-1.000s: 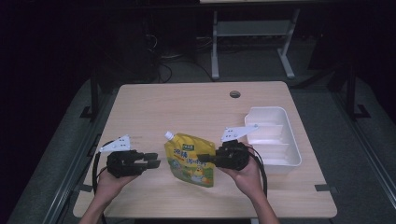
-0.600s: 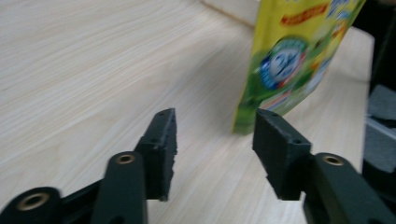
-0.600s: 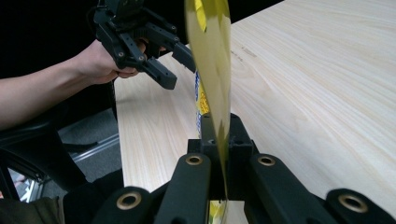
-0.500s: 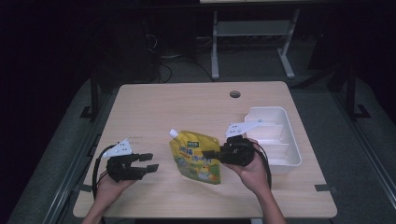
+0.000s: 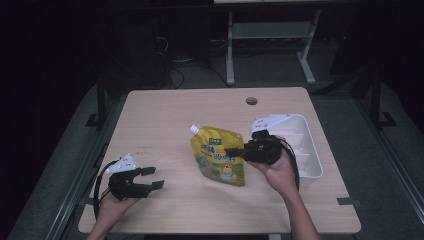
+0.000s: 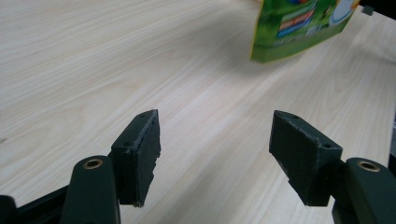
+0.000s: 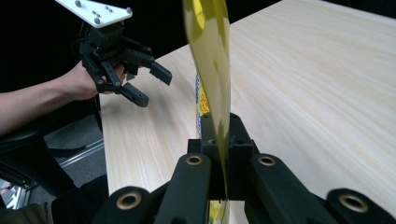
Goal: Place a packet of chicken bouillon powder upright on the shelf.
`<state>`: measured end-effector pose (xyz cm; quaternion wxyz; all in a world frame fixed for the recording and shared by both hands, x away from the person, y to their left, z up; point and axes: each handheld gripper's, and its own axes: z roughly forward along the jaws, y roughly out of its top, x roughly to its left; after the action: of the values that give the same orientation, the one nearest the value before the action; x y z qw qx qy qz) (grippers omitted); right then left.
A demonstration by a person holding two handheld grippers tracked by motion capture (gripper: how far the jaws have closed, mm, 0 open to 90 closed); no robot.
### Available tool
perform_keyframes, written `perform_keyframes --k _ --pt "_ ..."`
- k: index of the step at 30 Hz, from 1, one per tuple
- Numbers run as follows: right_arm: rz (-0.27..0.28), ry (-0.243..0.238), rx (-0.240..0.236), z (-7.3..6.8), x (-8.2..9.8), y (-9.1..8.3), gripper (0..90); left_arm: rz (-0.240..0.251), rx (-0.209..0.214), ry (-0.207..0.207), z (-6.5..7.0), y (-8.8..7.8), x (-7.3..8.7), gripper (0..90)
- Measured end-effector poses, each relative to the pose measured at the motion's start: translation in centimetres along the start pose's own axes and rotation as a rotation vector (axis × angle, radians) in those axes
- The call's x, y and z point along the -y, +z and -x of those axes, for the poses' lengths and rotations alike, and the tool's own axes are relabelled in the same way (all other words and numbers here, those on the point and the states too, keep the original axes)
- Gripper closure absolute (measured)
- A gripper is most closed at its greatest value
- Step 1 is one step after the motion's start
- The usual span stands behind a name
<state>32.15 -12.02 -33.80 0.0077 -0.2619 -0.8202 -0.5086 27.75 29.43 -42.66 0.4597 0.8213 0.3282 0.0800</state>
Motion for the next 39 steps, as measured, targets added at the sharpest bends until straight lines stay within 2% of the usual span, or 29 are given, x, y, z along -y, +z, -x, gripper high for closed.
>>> perform_keyframes --k 14,22,39 --pt "0.011 0.020 0.029 1.5 -0.6 -2.3 88.9 0.000 0.004 -0.028 -0.6 0.2 0.3 32.2" --pt "0.034 0.027 0.050 2.1 -1.0 -4.9 88.9 0.008 0.009 -0.047 -1.0 0.1 0.5 32.2" --pt "0.038 0.048 0.110 3.3 -0.6 -8.6 88.8 0.011 0.015 -0.048 -1.1 0.1 0.5 31.2"
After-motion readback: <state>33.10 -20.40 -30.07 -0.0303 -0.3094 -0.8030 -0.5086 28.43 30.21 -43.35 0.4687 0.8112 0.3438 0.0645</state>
